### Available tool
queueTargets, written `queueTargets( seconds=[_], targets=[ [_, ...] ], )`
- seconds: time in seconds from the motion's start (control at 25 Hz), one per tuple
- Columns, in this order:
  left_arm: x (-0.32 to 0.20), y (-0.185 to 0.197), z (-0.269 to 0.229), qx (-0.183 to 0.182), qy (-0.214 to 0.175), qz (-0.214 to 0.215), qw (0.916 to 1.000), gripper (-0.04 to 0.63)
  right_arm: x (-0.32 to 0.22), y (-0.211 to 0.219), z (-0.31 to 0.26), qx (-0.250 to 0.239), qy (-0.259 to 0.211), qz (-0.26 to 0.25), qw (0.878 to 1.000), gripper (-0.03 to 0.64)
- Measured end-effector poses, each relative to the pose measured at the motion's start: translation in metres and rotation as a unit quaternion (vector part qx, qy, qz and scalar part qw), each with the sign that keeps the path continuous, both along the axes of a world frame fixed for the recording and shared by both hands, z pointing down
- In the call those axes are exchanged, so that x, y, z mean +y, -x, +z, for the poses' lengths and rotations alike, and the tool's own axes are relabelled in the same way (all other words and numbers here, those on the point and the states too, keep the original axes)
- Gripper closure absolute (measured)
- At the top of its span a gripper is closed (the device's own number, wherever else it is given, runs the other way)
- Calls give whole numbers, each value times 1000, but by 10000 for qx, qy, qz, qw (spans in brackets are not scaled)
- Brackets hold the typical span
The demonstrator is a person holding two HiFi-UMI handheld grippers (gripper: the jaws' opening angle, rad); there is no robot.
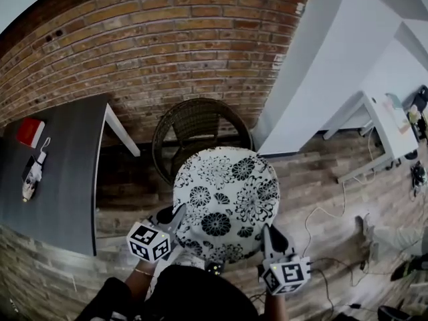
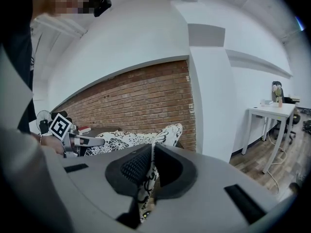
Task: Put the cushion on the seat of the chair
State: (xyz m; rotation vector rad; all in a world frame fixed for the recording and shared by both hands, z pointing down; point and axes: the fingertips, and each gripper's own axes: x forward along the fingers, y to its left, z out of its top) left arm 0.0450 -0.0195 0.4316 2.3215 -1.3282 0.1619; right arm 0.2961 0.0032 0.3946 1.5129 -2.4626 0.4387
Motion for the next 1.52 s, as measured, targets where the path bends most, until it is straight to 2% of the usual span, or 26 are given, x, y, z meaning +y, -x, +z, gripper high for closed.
queueTargets(
  seconds=[0.28, 0.48, 0.76, 1.12, 1.52],
  targets=[
    [-39, 13, 13, 0, 154, -82, 9998, 581, -48, 20, 7, -162, 105, -144, 9997, 597],
    [-68, 25, 21, -8, 240, -107, 9997, 581, -80, 28, 19, 125, 270, -174, 9994, 597],
    [-104, 36, 30, -13, 404, -58, 9992, 581, -117, 46, 20, 229, 423, -226, 9986, 598],
    [-158, 55, 43, 59, 544, 9, 9985, 581, -172, 67, 22, 248, 614, -50, 9978, 597],
    [-186, 82, 60, 102, 691, -83, 9975, 581, -209, 101, 43, 197, 707, -363, 9966, 597]
  ],
)
